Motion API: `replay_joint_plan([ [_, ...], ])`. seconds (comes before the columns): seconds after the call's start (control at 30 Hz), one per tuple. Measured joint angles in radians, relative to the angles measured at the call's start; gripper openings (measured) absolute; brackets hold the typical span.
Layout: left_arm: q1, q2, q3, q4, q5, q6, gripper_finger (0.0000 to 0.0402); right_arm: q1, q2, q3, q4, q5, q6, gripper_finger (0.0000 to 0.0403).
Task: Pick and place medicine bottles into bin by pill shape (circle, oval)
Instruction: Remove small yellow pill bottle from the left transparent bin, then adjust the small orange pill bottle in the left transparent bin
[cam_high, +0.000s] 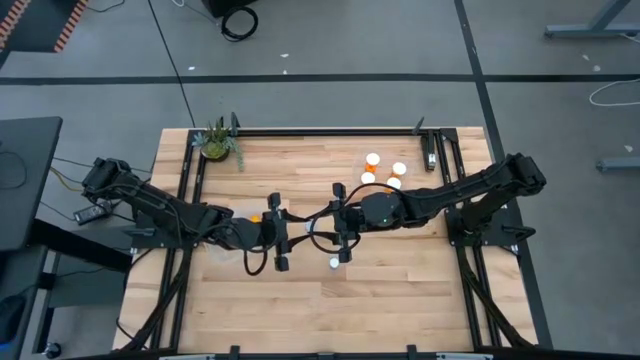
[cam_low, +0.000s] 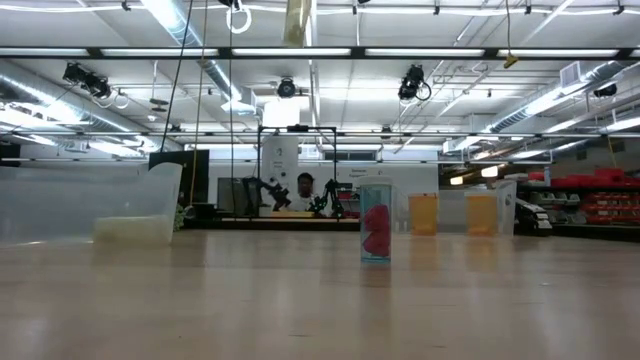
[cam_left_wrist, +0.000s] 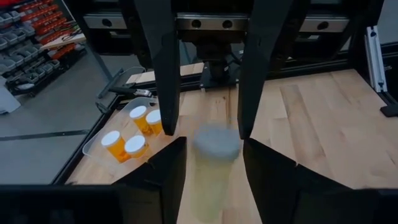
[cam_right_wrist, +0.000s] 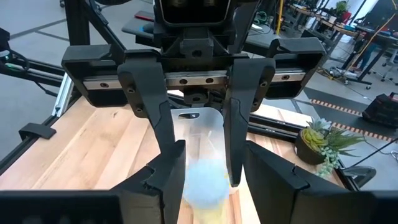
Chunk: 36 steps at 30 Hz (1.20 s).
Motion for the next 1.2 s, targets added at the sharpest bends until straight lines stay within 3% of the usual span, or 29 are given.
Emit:
replay_joint_plan([
  [0.27,0.001,0.0,0.001,-0.03,-0.001,-0.027,0.0176,0.0,0.0,0.0,-0.019,0.009,0.025,0.0165],
  [0.5,0.0,0.06,0.001,-0.337,-0.009,-0.257,0.0172,-0.013,-0.006,-0.009,-0.29,0.026,0.16,0.0165],
  [0.77,0.016,0.195,0.001,-0.348,-0.002,-0.305,0.0186,-0.02,-0.006,-0.121,-0.295,0.019,0.278,0.0169],
  [1.2,-0.01,0.21,0.001,-0.408,0.029,-0.327,0.0185,-0.061,-0.002,-0.265,-0.192,-0.034,0.372,0.0218],
])
